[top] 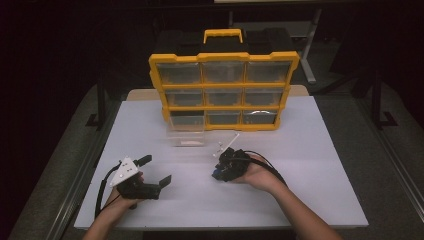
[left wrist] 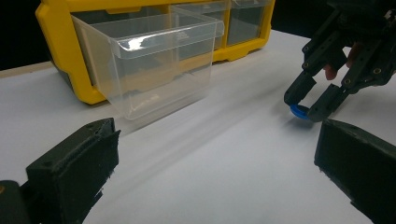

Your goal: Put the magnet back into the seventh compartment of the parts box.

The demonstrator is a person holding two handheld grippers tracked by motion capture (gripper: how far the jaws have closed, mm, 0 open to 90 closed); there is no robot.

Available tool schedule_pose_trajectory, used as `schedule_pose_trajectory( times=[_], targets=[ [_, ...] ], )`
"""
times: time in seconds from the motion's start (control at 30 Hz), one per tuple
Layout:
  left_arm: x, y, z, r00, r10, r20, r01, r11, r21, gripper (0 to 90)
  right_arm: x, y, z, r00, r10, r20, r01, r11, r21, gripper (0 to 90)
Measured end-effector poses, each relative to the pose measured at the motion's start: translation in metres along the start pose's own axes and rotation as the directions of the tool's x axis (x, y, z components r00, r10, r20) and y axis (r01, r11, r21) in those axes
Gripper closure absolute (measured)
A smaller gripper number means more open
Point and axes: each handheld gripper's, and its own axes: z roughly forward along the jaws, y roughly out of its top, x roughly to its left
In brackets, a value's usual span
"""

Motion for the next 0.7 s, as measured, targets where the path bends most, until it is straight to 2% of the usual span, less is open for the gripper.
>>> schedule_pose_trajectory(
  times=[0.03,0.1,0.13,0.27,0.33,0.7],
  targets=[
    [0.0,0.0,0.0,1.0,0.002,0.0,-0.002,1.0,0.002,0.0,0.0,0.0,-0.001,1.0,0.003,0.0,-0.003,1.0,-0.001,61.5],
    [0.0,0.0,0.0,1.0,0.001,0.0,-0.001,1.0,0.001,0.0,-0.003,0.001,-0.002,0.9997,-0.023,0.007,0.024,1.0,-0.01,61.5],
    [0.0,0.0,0.0,1.0,0.002,0.001,-0.002,1.0,0.002,0.0,-0.001,0.002,-0.004,1.0,0.003,0.006,-0.003,1.0,-0.005,61.5],
    [0.0,0.0,0.0,1.0,0.002,0.001,-0.002,1.0,0.002,0.0,-0.004,0.002,-0.007,0.9999,0.004,0.011,-0.004,1.0,-0.012,61.5],
    [0.0,0.0,0.0,1.0,0.007,0.002,-0.007,1.0,0.006,0.0,-0.003,0.002,-0.008,0.9996,0.027,0.008,-0.027,1.0,-0.003,61.5],
    [0.0,0.0,0.0,1.0,0.003,0.001,-0.003,1.0,0.003,0.0,-0.007,0.007,-0.016,0.9996,0.014,0.024,-0.013,1.0,-0.014,61.5]
  ],
)
